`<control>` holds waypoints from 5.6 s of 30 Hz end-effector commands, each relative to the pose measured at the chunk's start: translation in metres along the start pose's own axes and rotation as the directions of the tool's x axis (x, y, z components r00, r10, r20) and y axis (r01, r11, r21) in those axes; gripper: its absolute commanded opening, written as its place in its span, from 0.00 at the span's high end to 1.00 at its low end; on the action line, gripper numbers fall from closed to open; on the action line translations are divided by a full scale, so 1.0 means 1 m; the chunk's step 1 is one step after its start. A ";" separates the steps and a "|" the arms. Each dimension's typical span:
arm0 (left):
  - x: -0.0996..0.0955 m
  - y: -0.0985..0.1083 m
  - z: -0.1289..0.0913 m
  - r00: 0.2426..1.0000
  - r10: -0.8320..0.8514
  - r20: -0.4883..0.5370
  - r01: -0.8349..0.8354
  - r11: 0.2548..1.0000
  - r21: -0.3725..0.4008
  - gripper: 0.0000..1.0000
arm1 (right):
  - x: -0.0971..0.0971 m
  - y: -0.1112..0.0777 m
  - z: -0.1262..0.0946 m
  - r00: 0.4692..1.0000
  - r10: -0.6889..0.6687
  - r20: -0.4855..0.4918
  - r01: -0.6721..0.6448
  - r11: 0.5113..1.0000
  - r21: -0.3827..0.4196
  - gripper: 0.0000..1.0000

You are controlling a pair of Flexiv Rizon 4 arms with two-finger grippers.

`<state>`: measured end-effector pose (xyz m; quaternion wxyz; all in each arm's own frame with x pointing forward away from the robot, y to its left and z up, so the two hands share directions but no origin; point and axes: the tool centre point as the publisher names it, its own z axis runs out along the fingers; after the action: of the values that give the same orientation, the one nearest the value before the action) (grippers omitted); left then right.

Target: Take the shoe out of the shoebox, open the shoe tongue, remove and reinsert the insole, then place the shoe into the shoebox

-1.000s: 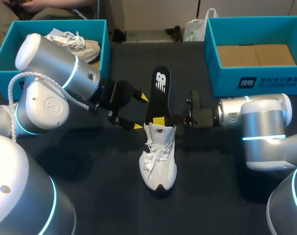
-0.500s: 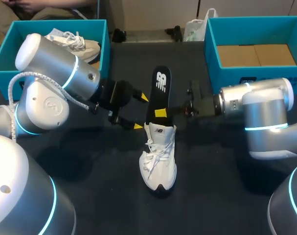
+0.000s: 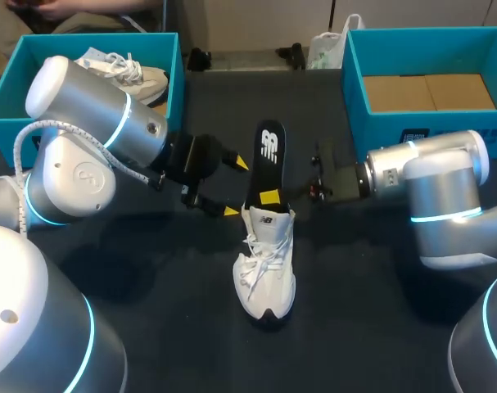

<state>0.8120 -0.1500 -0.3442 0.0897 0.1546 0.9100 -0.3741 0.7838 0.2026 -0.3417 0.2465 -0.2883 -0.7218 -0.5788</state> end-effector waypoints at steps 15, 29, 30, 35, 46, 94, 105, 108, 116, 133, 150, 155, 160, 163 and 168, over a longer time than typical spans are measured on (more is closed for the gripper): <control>-0.001 -0.001 0.001 1.000 0.000 -0.001 0.000 1.000 -0.005 0.00 | 0.008 -0.031 0.010 0.997 0.075 0.025 -0.075 0.997 0.003 1.00; -0.001 -0.001 0.001 1.000 0.000 -0.001 0.000 1.000 -0.005 0.00 | 0.005 -0.004 0.001 0.999 0.015 0.048 -0.017 0.999 0.032 0.81; -0.001 -0.001 0.001 1.000 0.000 -0.001 0.000 1.000 -0.005 0.00 | 0.004 -0.001 -0.001 0.999 0.011 0.049 -0.013 0.999 0.037 0.80; -0.001 -0.001 0.001 1.000 0.000 -0.001 0.000 1.000 -0.005 0.00 | 0.002 0.007 -0.007 0.999 0.000 0.053 -0.003 0.999 0.054 0.82; -0.001 -0.001 0.001 1.000 0.000 -0.001 0.000 1.000 -0.005 0.00 | -0.003 0.011 -0.009 0.999 0.011 0.044 -0.015 0.996 0.088 1.00; -0.001 -0.001 0.001 1.000 0.000 -0.001 0.000 1.000 -0.005 0.00 | 0.000 0.004 -0.008 0.996 0.060 0.065 -0.071 0.983 0.167 0.67; -0.001 -0.001 0.001 1.000 0.000 -0.001 0.000 1.000 -0.005 0.00 | -0.006 0.009 -0.010 0.996 0.051 0.075 -0.064 0.981 0.184 1.00; -0.001 -0.001 0.001 1.000 0.000 -0.001 0.000 1.000 -0.005 0.00 | -0.007 0.004 -0.009 0.995 0.060 0.076 -0.072 0.981 0.179 1.00; -0.001 -0.001 0.001 1.000 0.000 -0.001 0.000 1.000 -0.005 0.00 | -0.001 -0.011 -0.004 0.992 0.100 0.078 -0.113 0.974 0.195 1.00; -0.001 -0.001 0.001 1.000 0.000 -0.001 0.000 1.000 -0.005 0.00 | 0.004 -0.019 -0.001 0.989 0.123 0.088 -0.139 0.970 0.200 0.82; -0.001 -0.001 0.001 1.000 0.000 -0.001 0.000 1.000 -0.005 0.00 | -0.008 0.010 -0.008 0.995 0.048 0.088 -0.067 0.970 0.236 0.81; -0.001 -0.001 0.001 1.000 0.000 -0.001 0.000 1.000 -0.005 0.00 | -0.010 0.005 -0.009 0.994 0.058 0.088 -0.078 0.968 0.237 1.00; -0.001 -0.001 0.001 1.000 0.000 -0.001 0.000 1.000 -0.005 0.00 | -0.004 -0.003 -0.009 0.993 0.076 0.091 -0.095 0.968 0.234 1.00; -0.001 -0.001 0.001 1.000 0.000 -0.001 0.000 1.000 -0.005 0.00 | -0.001 -0.009 -0.008 0.992 0.087 0.093 -0.106 0.969 0.225 1.00; -0.001 -0.001 0.001 1.000 0.000 -0.001 0.000 1.000 -0.005 0.00 | 0.004 -0.021 -0.003 0.989 0.112 0.092 -0.129 0.969 0.211 1.00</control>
<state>0.8120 -0.1500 -0.3442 0.0897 0.1546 0.9100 -0.3741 0.7756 0.1938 -0.3491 0.2881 -0.3207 -0.7737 -0.4643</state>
